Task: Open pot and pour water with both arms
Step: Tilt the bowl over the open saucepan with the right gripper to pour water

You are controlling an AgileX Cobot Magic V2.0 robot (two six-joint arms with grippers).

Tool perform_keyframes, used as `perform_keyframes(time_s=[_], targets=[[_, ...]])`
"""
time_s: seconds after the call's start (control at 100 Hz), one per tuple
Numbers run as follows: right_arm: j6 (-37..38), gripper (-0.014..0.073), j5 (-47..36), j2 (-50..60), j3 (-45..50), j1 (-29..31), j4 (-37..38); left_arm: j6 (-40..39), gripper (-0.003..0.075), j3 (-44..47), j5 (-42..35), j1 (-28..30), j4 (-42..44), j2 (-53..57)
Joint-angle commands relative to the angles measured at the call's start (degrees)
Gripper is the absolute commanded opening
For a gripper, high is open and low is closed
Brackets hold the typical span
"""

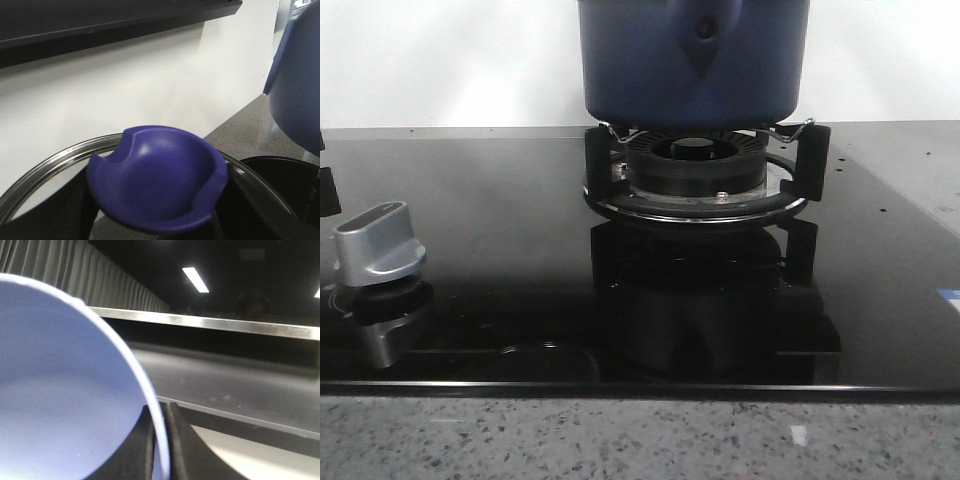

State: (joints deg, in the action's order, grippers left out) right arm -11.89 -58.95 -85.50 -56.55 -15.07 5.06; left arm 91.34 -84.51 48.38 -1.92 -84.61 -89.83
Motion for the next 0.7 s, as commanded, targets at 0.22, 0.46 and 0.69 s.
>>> perform_keyframes(time_s=[0.22,0.46,0.69], targets=[[-0.5,-0.0047,-5.9,2.1,-1.4,0.2,-0.9,-0.5,0.0368,-2.3,0.4,0.1,-5.2,3.2],[-0.5,-0.0047,-5.8,2.1,-1.4,0.2,-1.3,-0.5,0.0368,-2.3,0.4,0.1,-5.2,3.2],[-0.5,-0.0047,-2.0,2.1,-1.4,0.2,-1.8,-0.5,0.0368,-2.3,0.4,0.1,-5.3,3.2]])
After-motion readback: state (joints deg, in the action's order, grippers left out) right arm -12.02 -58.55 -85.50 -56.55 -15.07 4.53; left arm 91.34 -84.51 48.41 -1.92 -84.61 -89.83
